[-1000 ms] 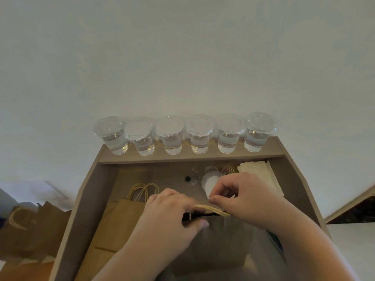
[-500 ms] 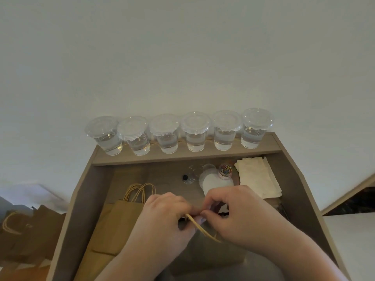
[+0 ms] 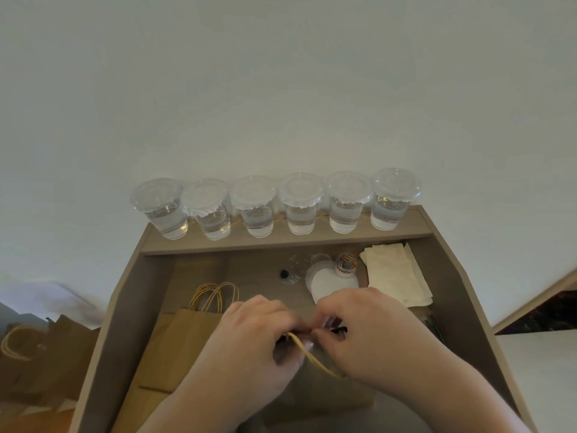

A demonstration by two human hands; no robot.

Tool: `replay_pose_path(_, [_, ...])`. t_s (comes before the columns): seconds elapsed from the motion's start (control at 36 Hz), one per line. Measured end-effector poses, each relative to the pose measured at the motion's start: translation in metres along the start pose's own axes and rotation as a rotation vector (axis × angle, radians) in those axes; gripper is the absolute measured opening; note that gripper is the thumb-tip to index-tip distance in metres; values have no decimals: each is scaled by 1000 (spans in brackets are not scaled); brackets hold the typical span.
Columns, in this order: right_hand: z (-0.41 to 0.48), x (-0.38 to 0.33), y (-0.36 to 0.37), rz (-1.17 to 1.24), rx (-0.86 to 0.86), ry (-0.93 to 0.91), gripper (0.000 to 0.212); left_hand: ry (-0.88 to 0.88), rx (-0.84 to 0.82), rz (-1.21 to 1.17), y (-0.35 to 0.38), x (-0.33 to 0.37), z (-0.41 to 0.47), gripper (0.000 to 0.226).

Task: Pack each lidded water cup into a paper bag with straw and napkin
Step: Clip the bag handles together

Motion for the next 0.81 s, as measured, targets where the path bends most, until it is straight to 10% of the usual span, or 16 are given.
replay_pose_path(0.44, [15, 1, 7, -109, -100, 8, 21, -3, 75, -139, -1, -16, -12, 37])
replay_pose_path(0.56, [14, 20, -10, 220, -127, 41, 52, -26, 179, -307, 5, -29, -11, 22])
replay_pose_path(0.69, [-20, 60, -23, 555, 218, 86, 60, -94, 78, -586, 19, -55, -22, 61])
replay_pose_path(0.81, [-43, 80, 0, 650, 87, 134, 68, -126, 62, -676, 31, -65, -25, 61])
Point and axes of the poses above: each hand's wrist, its own z-axis towards the middle knuckle, its own y-axis out of the palm, x = y × z, the point moved 2 cm from there along z, towards the middle knuckle
